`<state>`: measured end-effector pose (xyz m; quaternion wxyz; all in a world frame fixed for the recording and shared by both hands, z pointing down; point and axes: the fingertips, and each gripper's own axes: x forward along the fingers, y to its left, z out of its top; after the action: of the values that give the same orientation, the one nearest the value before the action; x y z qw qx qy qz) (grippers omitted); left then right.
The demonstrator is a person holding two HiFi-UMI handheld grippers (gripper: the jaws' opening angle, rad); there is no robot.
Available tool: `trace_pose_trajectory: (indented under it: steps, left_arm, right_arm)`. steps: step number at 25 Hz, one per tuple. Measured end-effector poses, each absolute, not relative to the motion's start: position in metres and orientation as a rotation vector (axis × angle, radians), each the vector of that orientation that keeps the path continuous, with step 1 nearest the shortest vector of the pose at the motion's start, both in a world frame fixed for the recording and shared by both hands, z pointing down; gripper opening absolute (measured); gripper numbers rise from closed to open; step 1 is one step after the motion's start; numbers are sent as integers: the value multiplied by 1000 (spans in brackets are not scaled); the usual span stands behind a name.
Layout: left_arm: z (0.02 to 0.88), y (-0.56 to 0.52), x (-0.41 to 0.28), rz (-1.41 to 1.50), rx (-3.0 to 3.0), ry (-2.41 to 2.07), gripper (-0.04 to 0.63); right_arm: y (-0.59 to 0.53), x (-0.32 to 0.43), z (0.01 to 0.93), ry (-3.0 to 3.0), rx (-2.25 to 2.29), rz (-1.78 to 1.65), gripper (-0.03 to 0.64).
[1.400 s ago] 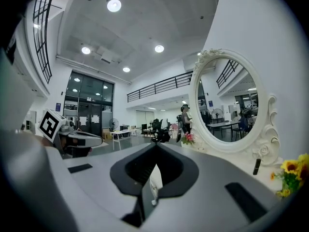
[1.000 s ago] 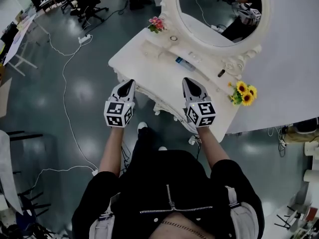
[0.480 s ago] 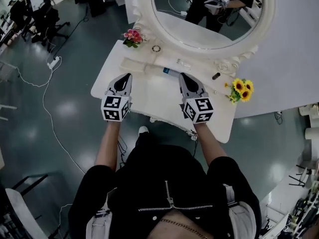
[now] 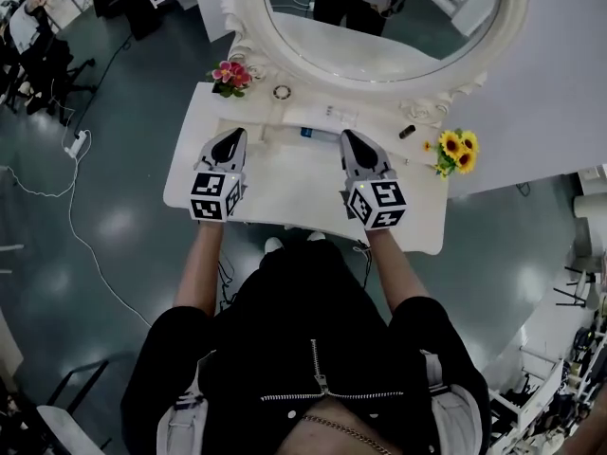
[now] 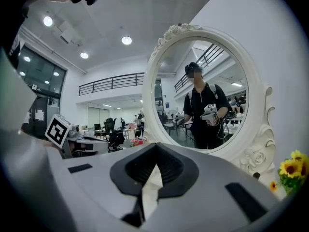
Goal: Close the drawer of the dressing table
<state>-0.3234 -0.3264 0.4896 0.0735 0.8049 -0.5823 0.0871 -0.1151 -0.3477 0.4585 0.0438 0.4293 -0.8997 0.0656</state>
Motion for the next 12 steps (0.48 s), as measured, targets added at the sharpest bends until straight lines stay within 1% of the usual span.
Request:
trace_pose_trajectory:
  steps: [10, 12]
  left_arm:
    - [484, -342, -328, 162, 2443, -1716, 25]
    - [488, -341, -336, 122, 2415, -1700, 38]
  right_arm:
    - [-376, -125, 450, -2768, 1285, 150, 6]
    - [-379, -132, 448, -2776, 1268, 151, 6]
